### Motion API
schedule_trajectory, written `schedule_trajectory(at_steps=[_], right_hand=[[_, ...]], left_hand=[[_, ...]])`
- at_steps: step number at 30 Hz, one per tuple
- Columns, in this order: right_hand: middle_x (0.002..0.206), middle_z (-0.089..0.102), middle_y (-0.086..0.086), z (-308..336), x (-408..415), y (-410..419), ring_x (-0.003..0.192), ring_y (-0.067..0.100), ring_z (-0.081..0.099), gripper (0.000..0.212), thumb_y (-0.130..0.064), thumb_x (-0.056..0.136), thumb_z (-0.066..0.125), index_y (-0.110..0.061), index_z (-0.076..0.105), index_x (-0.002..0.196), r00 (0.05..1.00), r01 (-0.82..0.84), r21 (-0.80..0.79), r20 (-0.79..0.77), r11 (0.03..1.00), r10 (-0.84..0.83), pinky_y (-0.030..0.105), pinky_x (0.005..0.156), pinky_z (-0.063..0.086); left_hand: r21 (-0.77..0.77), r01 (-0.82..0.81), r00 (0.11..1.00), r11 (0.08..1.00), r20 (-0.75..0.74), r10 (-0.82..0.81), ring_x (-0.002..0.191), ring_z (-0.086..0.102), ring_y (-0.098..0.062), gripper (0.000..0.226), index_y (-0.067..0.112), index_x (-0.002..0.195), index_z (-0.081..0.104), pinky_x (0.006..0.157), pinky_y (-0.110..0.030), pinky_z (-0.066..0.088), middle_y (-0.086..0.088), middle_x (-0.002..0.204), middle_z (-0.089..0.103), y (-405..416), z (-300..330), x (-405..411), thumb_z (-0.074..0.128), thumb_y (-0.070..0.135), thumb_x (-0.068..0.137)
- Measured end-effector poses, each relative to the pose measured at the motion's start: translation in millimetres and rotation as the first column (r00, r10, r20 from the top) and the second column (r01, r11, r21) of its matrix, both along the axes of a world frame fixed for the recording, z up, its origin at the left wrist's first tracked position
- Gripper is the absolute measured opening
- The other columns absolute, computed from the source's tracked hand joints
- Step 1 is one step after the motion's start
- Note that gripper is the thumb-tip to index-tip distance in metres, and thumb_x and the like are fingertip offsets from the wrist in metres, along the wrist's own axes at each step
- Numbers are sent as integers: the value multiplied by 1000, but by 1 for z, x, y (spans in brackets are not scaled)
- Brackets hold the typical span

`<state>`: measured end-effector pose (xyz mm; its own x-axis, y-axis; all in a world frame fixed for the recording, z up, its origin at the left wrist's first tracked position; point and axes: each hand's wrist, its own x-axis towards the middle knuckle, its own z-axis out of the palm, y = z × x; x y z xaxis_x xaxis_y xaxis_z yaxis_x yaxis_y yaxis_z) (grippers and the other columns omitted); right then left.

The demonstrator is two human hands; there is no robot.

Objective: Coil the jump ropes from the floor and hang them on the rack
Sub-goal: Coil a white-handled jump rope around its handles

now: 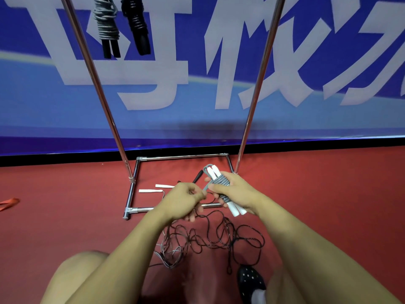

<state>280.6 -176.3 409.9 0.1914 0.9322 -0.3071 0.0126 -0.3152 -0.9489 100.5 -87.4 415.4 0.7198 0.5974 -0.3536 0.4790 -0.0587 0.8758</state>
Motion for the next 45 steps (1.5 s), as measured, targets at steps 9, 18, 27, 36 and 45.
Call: schedule_trajectory(at_steps=[9,18,27,36,45], right_hand=[[83,66,11,3,13,-2,71,21,66,21,-11,99,66,-3,63,117,981,193,67,-36,979,-191,34,67,60],[80,64,7,4,18,2,64,18,56,46,-40,101,61,1,66,120,967,218,24,-142,976,-212,30,60,48],[88,65,9,-1,16,8,71,17,56,27,-22,105,53,-1,68,114,940,252,7,-238,968,-243,28,67,48],[96,68,-1,3,11,5,83,3,63,29,-26,99,67,-11,67,123,977,204,51,54,978,-206,17,77,49],[87,70,-1,8,8,-2,71,2,68,40,-14,87,81,-4,61,120,989,145,13,28,989,-146,22,67,57]], left_hand=[[-218,15,998,976,69,0,34,47,-14,45,5,87,69,36,-21,33,-9,56,64,-1,-3,2,45,36,108],[-357,-113,986,927,76,149,40,38,-7,20,4,96,76,40,-18,31,-7,71,70,3,-10,1,69,22,97],[-90,-241,958,966,135,252,51,36,-10,33,15,85,81,55,-24,32,4,64,62,7,-6,1,67,44,95],[149,-225,965,963,171,199,46,36,-9,41,14,74,76,48,-20,31,2,59,52,0,1,5,59,40,101],[117,-133,971,984,213,105,60,34,-19,41,13,72,75,57,-28,28,-3,61,45,-4,8,4,59,38,101]])
